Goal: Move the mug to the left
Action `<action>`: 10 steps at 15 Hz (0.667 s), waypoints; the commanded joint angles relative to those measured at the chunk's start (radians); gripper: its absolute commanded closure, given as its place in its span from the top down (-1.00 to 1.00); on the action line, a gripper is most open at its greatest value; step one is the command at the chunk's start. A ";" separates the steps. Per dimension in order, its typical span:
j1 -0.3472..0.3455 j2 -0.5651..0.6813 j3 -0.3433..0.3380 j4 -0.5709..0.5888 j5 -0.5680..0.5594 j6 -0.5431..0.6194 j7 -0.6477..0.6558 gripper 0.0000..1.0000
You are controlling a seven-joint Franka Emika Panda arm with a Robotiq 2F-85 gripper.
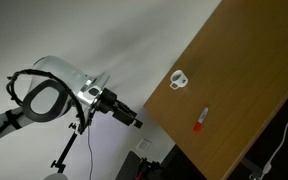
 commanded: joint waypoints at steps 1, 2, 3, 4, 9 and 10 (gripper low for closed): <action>0.017 0.041 -0.002 0.051 0.004 0.043 0.014 1.00; 0.023 0.057 0.002 0.071 0.008 0.063 0.016 1.00; 0.030 0.071 0.002 0.085 0.014 0.086 0.011 1.00; 0.039 0.092 0.005 0.108 0.020 0.111 0.010 1.00; 0.106 0.225 -0.007 0.217 0.121 0.260 -0.028 1.00; 0.115 0.253 -0.005 0.237 0.137 0.291 -0.026 1.00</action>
